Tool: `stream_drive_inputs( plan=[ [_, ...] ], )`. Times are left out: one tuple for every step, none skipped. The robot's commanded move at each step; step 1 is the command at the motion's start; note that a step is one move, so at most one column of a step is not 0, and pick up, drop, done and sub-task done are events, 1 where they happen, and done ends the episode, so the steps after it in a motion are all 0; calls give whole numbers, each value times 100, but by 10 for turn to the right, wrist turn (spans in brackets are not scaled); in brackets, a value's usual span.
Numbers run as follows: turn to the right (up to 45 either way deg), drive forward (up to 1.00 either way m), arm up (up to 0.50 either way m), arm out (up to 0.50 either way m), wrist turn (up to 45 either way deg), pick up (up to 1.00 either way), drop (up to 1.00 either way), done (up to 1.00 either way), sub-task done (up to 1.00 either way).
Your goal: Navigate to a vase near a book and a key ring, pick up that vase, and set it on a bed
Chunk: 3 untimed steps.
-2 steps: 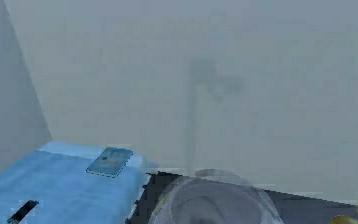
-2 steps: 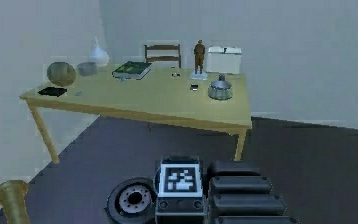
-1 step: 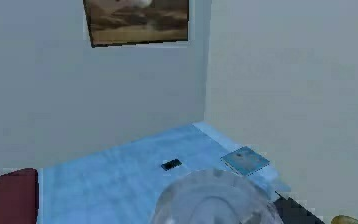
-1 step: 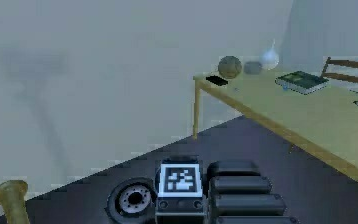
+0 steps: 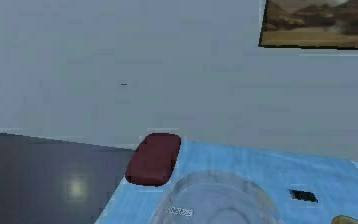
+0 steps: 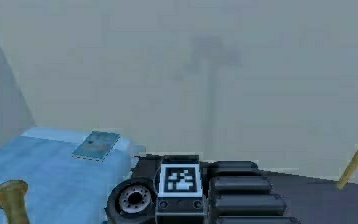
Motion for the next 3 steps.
stream_drive_inputs(
  plan=[
    [0,25,0,0,0,0,0,0,0],
    [-450,0,0,0,0,0,0,0,0],
    [-450,0,0,0,0,0,0,0,0]
  ],
)
